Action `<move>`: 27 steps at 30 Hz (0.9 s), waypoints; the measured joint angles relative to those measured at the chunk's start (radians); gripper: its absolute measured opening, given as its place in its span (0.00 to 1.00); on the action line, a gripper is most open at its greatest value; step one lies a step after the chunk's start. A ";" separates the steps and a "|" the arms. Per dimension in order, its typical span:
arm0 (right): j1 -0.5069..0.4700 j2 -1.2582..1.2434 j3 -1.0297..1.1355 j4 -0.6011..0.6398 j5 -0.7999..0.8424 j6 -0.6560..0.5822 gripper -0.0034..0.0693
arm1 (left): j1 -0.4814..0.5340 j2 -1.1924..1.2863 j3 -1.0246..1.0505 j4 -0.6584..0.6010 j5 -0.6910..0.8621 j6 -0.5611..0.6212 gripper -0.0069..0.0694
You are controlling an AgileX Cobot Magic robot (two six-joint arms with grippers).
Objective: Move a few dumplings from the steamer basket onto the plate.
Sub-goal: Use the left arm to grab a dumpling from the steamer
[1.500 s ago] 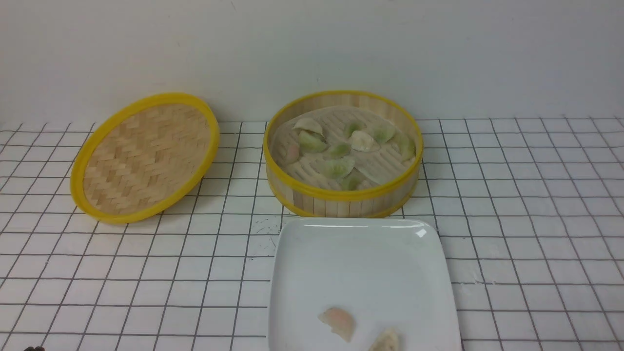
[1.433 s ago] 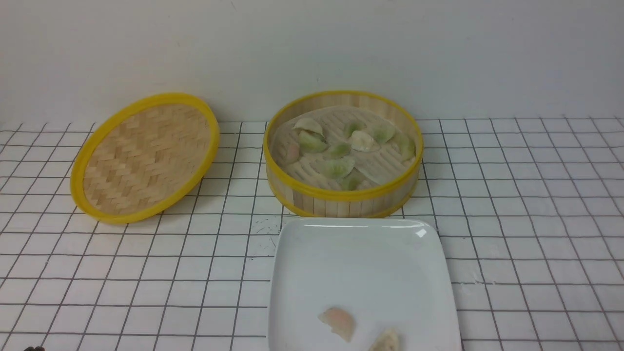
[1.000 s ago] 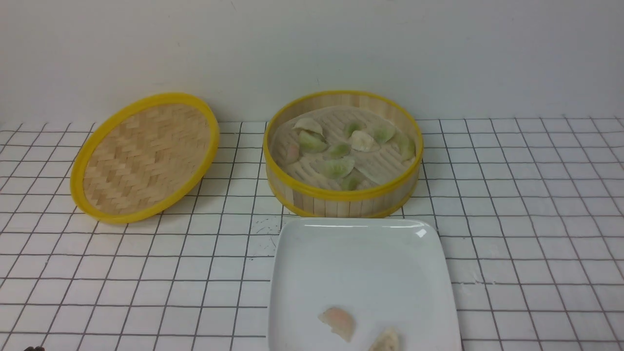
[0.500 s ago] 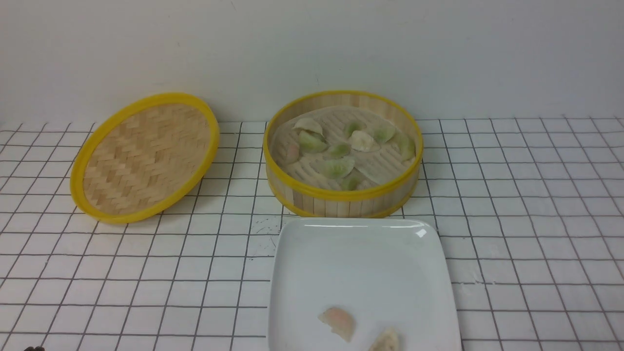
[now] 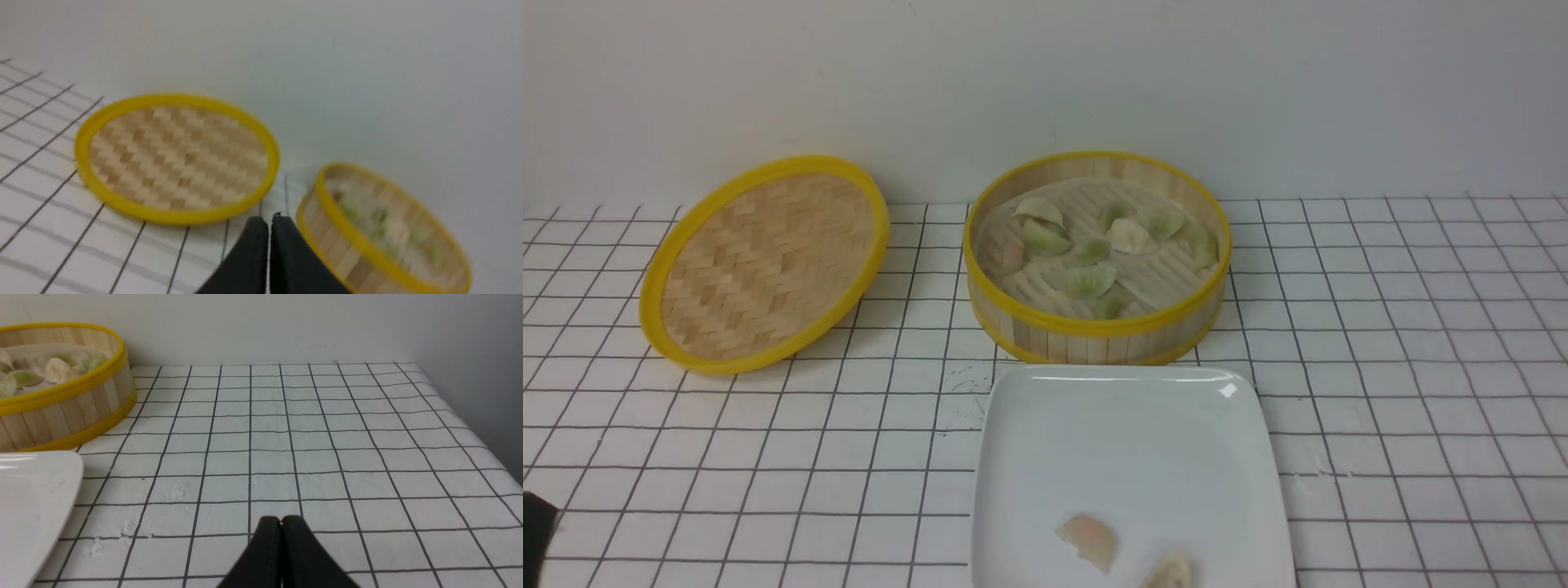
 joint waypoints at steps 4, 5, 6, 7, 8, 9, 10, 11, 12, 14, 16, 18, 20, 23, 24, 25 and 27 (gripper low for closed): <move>0.000 0.000 0.000 0.000 0.000 0.000 0.03 | 0.000 0.000 -0.023 -0.109 -0.206 -0.017 0.08; 0.000 0.000 0.000 0.000 0.000 0.000 0.03 | 0.000 0.000 -0.053 -0.116 -0.217 -0.018 0.08; 0.000 0.000 0.000 0.000 0.000 0.000 0.03 | 0.000 0.005 -0.087 -0.117 -0.213 -0.019 0.08; 0.000 0.000 0.000 0.000 -0.007 0.000 0.03 | 0.000 0.026 -0.151 -0.115 -0.184 -0.019 0.08; 0.000 0.000 0.002 0.009 -0.020 0.002 0.03 | 0.000 0.057 -0.215 -0.104 -0.137 -0.018 0.08; 0.000 0.000 0.006 0.028 -0.041 0.010 0.03 | 0.000 0.100 -0.287 -0.088 -0.068 -0.013 0.08; 0.000 0.000 0.010 0.066 -0.076 0.025 0.03 | 0.000 0.154 -0.365 -0.068 0.019 -0.007 0.08; 0.000 0.000 0.010 0.066 -0.076 0.025 0.03 | 0.000 0.166 -0.381 -0.064 0.038 -0.005 0.08; 0.000 0.000 0.010 0.182 -0.168 0.084 0.03 | 0.000 0.306 -0.534 -0.029 0.234 0.020 0.08; 0.000 0.000 0.010 0.302 -0.252 0.150 0.03 | 0.000 0.435 -0.669 -0.009 0.430 0.056 0.08; 0.000 0.000 0.010 0.438 -0.329 0.224 0.03 | 0.000 0.585 -0.823 -0.004 0.667 0.115 0.08; 0.000 0.000 0.010 0.564 -0.394 0.268 0.03 | 0.000 0.733 -0.934 -0.012 0.818 0.180 0.08; 0.000 0.000 0.010 0.654 -0.434 0.279 0.03 | 0.000 0.888 -1.022 -0.035 0.955 0.265 0.08; 0.000 0.000 0.010 0.716 -0.460 0.282 0.03 | 0.000 1.059 -1.088 -0.059 1.017 0.369 0.08; 0.000 0.000 0.010 0.736 -0.468 0.282 0.03 | -0.006 1.166 -1.120 -0.073 1.023 0.429 0.08; 0.001 0.000 0.008 0.737 -0.461 0.282 0.03 | -0.017 1.230 -1.142 -0.075 1.024 0.461 0.08; 0.011 0.000 -0.025 0.723 -0.366 0.273 0.03 | -0.049 1.346 -1.196 -0.075 1.030 0.507 0.08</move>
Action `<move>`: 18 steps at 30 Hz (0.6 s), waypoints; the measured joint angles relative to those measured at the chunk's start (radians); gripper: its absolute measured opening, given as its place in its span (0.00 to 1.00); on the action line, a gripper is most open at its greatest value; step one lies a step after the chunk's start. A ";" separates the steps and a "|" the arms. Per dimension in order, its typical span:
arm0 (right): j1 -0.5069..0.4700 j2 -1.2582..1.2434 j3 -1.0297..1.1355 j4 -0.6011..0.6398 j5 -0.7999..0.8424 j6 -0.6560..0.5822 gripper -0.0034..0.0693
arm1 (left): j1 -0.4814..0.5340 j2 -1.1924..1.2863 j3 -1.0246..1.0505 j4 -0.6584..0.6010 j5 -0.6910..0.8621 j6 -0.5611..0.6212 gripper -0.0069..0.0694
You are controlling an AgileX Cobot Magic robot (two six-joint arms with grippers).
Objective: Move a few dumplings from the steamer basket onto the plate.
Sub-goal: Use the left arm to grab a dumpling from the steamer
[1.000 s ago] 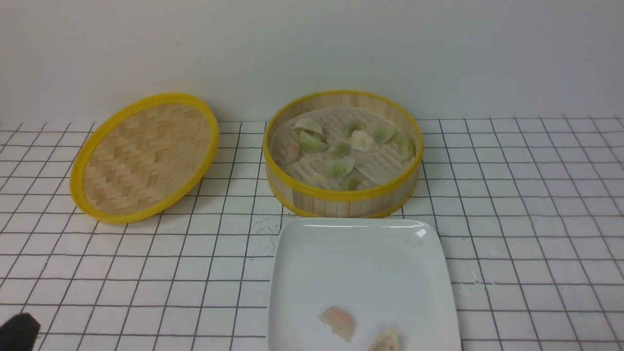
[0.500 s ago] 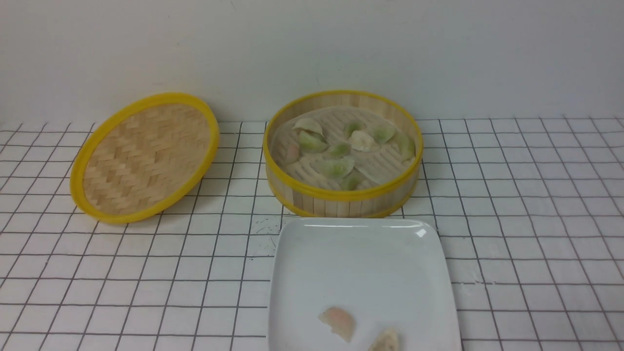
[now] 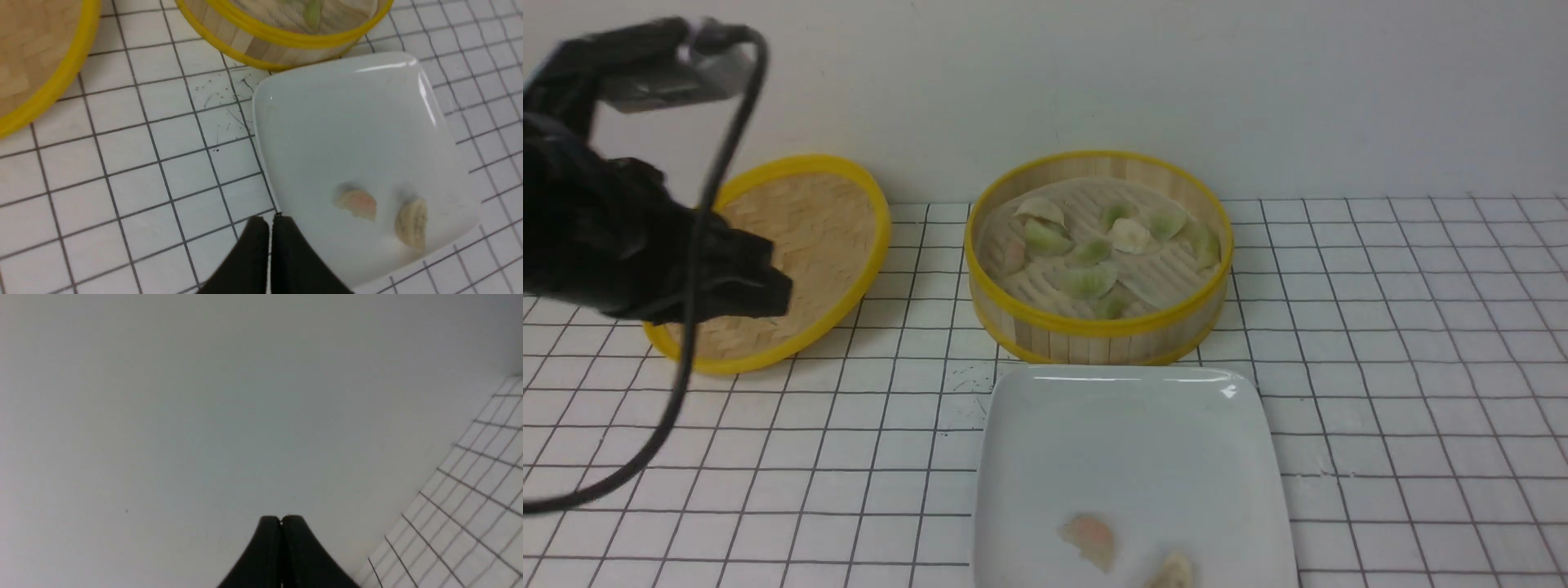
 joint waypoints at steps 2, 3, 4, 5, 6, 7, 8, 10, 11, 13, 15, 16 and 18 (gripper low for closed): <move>0.021 0.006 -0.084 -0.063 0.162 -0.045 0.03 | -0.039 0.088 -0.053 0.001 0.016 0.018 0.08; 0.031 0.017 -0.121 -0.100 0.240 -0.072 0.03 | -0.051 0.131 -0.083 0.003 0.028 0.022 0.08; 0.039 0.039 -0.189 -0.139 0.322 -0.097 0.03 | -0.068 0.185 -0.127 0.006 0.047 0.025 0.08; 0.053 0.113 -0.276 -0.205 0.476 -0.133 0.03 | -0.092 0.247 -0.186 0.016 0.071 0.028 0.08; 0.053 0.113 -0.291 -0.205 0.476 -0.133 0.03 | -0.095 0.268 -0.208 0.017 0.073 0.029 0.08; 0.069 0.232 -0.426 -0.291 0.701 -0.164 0.03 | -0.119 0.338 -0.300 0.041 0.097 0.030 0.08; 0.070 0.247 -0.456 -0.299 0.723 -0.167 0.03 | -0.122 0.358 -0.312 0.047 0.102 0.030 0.08; 0.078 0.438 -0.619 -0.394 0.994 -0.208 0.03 | -0.158 0.480 -0.474 0.087 0.138 0.030 0.08; 0.078 0.452 -0.632 -0.401 1.012 -0.211 0.03 | -0.163 0.489 -0.486 0.089 0.143 0.030 0.08; 0.079 0.578 -0.743 -0.447 1.155 -0.245 0.03 | -0.188 0.581 -0.614 0.103 0.178 0.033 0.08; 0.079 0.691 -0.839 -0.468 1.208 -0.284 0.03 | -0.210 0.694 -0.769 0.120 0.210 0.068 0.08; 0.079 0.725 -0.866 -0.468 1.213 -0.296 0.03 | -0.217 0.732 -0.820 0.129 0.215 0.080 0.08; 0.079 0.769 -0.898 -0.461 1.218 -0.309 0.03 | -0.233 0.825 -0.933 0.146 0.219 0.101 0.08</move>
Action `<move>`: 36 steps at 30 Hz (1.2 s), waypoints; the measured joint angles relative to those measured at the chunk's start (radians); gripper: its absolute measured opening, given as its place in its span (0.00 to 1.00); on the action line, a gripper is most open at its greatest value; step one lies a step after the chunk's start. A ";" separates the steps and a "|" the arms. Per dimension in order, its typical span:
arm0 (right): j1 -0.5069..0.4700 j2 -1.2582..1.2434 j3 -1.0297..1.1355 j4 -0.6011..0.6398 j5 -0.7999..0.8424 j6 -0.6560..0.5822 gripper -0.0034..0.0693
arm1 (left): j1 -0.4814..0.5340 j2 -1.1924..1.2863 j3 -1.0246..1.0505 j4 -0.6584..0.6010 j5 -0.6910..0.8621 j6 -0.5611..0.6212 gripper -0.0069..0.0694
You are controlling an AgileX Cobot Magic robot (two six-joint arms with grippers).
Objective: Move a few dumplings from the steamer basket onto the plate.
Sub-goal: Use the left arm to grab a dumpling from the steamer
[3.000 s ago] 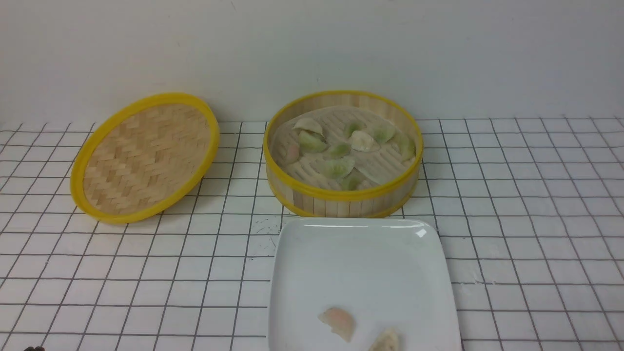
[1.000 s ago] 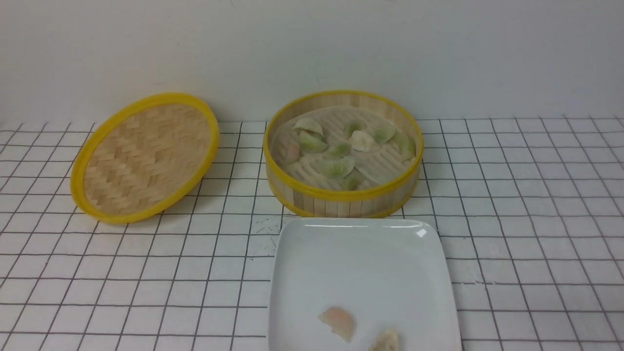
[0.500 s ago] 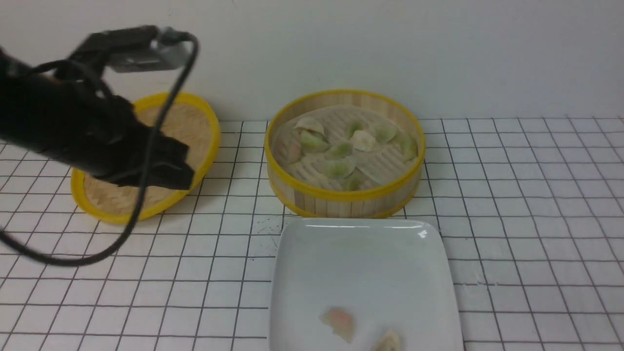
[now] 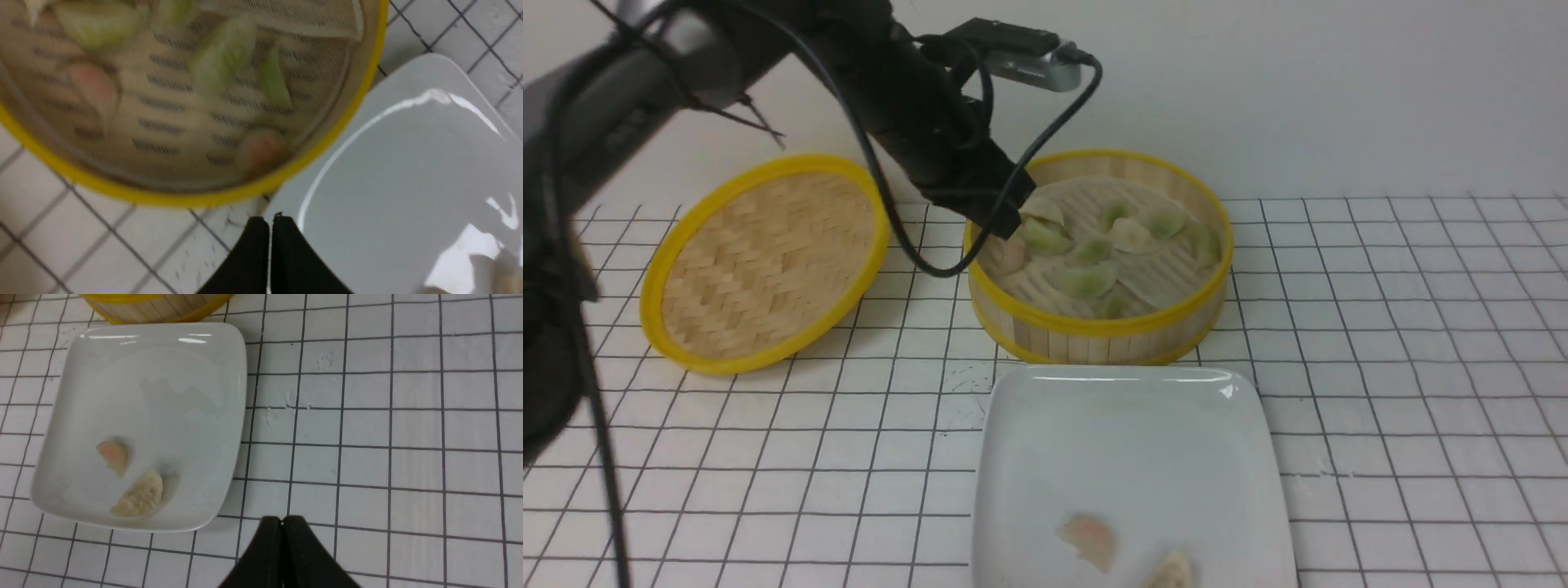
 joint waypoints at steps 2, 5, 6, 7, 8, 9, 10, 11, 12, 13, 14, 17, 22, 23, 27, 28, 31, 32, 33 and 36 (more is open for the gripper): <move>0.000 0.027 -0.006 0.016 0.003 -0.012 0.03 | -0.019 0.087 -0.127 0.034 0.001 0.008 0.08; 0.000 0.036 -0.002 0.038 0.008 -0.019 0.03 | -0.039 0.159 -0.218 0.070 0.002 0.022 0.10; 0.000 0.036 0.003 0.042 0.008 -0.020 0.03 | -0.048 0.186 -0.252 0.081 0.002 0.038 0.12; 0.000 0.036 0.005 0.044 0.010 -0.020 0.03 | -0.053 0.205 -0.271 0.088 0.002 0.056 0.15; 0.000 0.036 0.005 0.045 0.012 -0.020 0.03 | -0.053 0.208 -0.275 0.088 0.003 0.059 0.15; 0.000 0.035 0.005 0.046 0.013 -0.022 0.03 | -0.060 0.227 -0.290 0.091 0.004 0.086 0.20; 0.000 0.035 0.005 0.047 0.013 -0.022 0.03 | -0.063 0.239 -0.296 0.091 0.005 0.105 0.24; 0.000 0.035 0.005 0.047 0.013 -0.023 0.03 | -0.066 0.247 -0.298 0.091 0.004 0.119 0.27; 0.000 0.035 0.005 0.047 0.013 -0.023 0.03 | -0.069 0.259 -0.300 0.091 0.000 0.134 0.32; 0.000 0.035 0.005 0.047 0.013 -0.023 0.03 | -0.071 0.269 -0.301 0.090 -0.007 0.142 0.37; 0.000 0.035 0.005 0.047 0.012 -0.023 0.03 | -0.071 0.280 -0.301 0.090 -0.018 0.149 0.43; 0.000 0.035 0.005 0.050 0.011 -0.023 0.03 | -0.076 0.319 -0.301 0.090 -0.059 0.157 0.58; 0.000 0.035 0.005 0.051 0.011 -0.022 0.03 | -0.081 0.375 -0.301 0.091 -0.141 0.159 0.71; 0.000 0.035 0.005 0.052 0.011 -0.020 0.03 | -0.081 0.385 -0.301 0.091 -0.155 0.160 0.71; 0.000 0.035 0.005 0.052 0.010 -0.020 0.03 | -0.084 0.414 -0.301 0.087 -0.189 0.160 0.67; 0.000 0.035 0.005 0.052 0.010 -0.020 0.03 | -0.084 0.414 -0.301 0.087 -0.190 0.160 0.67; 0.000 0.035 0.005 0.052 0.010 -0.020 0.03 | -0.087 0.418 -0.305 0.096 -0.192 0.160 0.50; 0.000 0.035 0.005 0.052 0.010 -0.020 0.03 | -0.087 0.418 -0.305 0.096 -0.192 0.160 0.48; 0.000 0.035 0.005 0.052 0.010 -0.020 0.03 | -0.088 0.418 -0.307 0.096 -0.191 0.160 0.41; 0.000 0.035 0.005 0.052 0.010 -0.020 0.03 | -0.091 0.411 -0.308 0.101 -0.178 0.160 0.42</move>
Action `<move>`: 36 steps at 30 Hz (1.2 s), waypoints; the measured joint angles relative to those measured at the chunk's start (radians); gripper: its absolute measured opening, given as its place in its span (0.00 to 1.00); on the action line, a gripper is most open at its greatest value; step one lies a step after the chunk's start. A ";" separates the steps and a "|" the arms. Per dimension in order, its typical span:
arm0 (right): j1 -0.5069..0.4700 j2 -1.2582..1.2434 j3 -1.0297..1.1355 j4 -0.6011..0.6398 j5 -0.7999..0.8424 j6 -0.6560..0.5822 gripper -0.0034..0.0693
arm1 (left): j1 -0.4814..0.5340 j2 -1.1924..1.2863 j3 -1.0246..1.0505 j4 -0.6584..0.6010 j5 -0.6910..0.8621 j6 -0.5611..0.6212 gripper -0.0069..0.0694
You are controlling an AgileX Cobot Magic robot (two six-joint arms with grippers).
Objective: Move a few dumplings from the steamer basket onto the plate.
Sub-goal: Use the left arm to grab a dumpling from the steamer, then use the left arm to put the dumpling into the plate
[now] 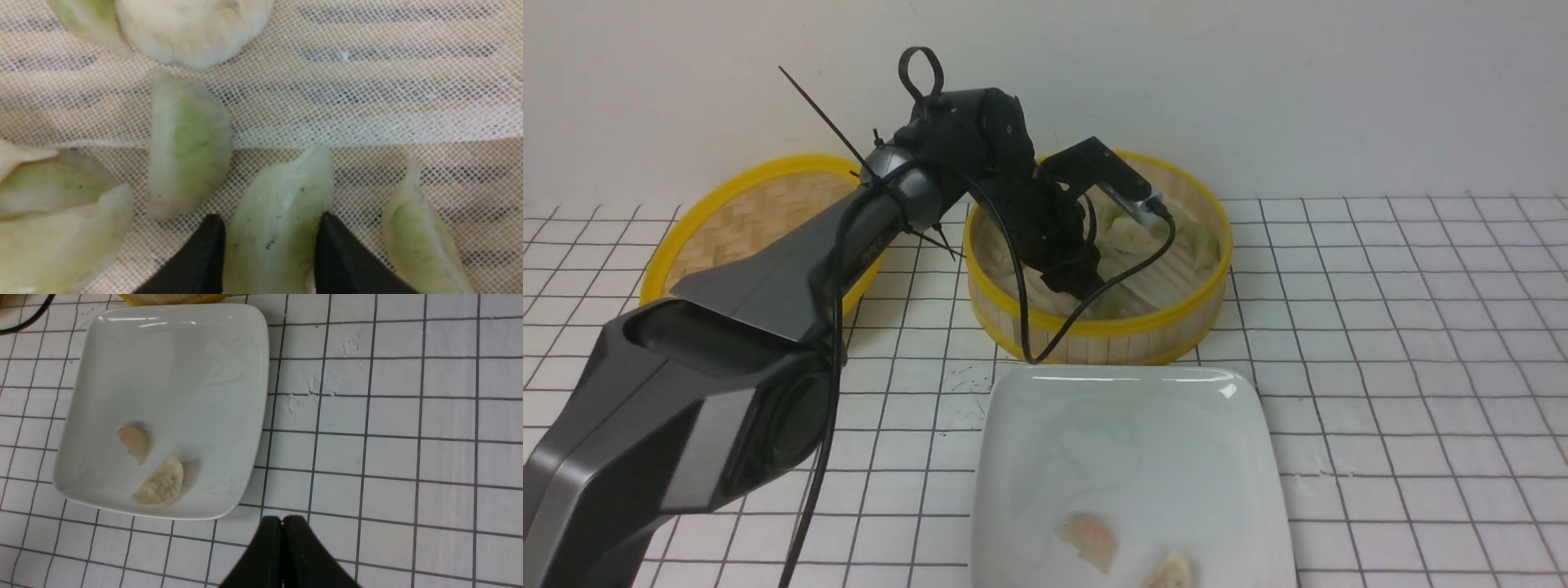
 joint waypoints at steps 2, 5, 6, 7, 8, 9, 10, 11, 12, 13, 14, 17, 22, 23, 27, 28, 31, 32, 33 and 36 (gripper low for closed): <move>0.000 0.000 0.000 0.000 0.000 0.000 0.03 | -0.002 -0.014 0.001 0.012 0.026 -0.005 0.42; 0.000 0.000 0.000 0.000 0.001 0.000 0.03 | -0.006 -0.057 -0.013 0.045 0.102 -0.033 0.42; 0.000 0.000 0.000 0.000 0.001 0.000 0.03 | -0.006 -0.060 -0.017 0.048 0.107 -0.037 0.42; 0.000 0.000 0.000 0.001 0.001 0.000 0.03 | -0.006 -0.085 -0.031 0.067 0.139 -0.051 0.42; 0.000 0.000 0.000 0.001 0.001 0.000 0.03 | -0.006 -0.105 -0.046 0.079 0.161 -0.057 0.42; 0.000 0.000 0.000 0.001 0.001 0.000 0.03 | -0.006 -0.122 -0.059 0.084 0.174 -0.061 0.42; 0.000 0.000 0.000 0.001 0.001 0.000 0.03 | -0.006 -0.146 -0.083 0.091 0.185 -0.064 0.42; 0.000 0.000 0.000 0.001 0.001 0.000 0.03 | -0.006 -0.150 -0.087 0.091 0.186 -0.066 0.42; 0.000 0.000 0.000 0.003 0.001 0.000 0.03 | -0.006 -0.179 -0.116 0.094 0.187 -0.072 0.42; 0.000 0.000 0.000 0.005 0.001 0.000 0.03 | -0.006 -0.202 -0.135 0.094 0.190 -0.090 0.42; 0.000 0.000 0.000 0.010 0.001 0.000 0.03 | -0.006 -0.228 -0.145 0.094 0.191 -0.113 0.42; 0.000 0.000 0.000 0.023 0.001 0.000 0.03 | -0.009 -0.308 -0.141 0.092 0.200 -0.206 0.42; 0.000 0.000 0.000 0.034 0.003 0.000 0.03 | -0.028 -0.516 0.127 0.089 0.201 -0.347 0.42; 0.000 0.000 0.000 0.035 0.003 0.000 0.03 | -0.036 -0.562 0.209 0.088 0.201 -0.357 0.42; 0.000 0.000 0.000 0.035 0.003 0.000 0.03 | -0.066 -0.662 0.439 0.066 0.204 -0.372 0.42; 0.000 0.000 0.000 0.035 0.004 -0.002 0.03 | -0.079 -0.678 0.527 0.051 0.205 -0.372 0.42; 0.000 0.000 0.000 0.035 0.004 -0.014 0.03 | -0.119 -0.658 0.669 0.030 0.203 -0.356 0.42; 0.000 0.000 0.000 0.035 0.004 -0.013 0.03 | -0.130 -0.642 0.692 0.030 0.203 -0.347 0.42; 0.000 0.000 0.000 0.035 0.004 -0.014 0.03 | -0.142 -0.623 0.708 0.032 0.202 -0.342 0.42; 0.000 0.000 0.000 0.040 0.004 -0.020 0.03 | -0.172 -0.538 0.721 0.039 0.170 -0.337 0.42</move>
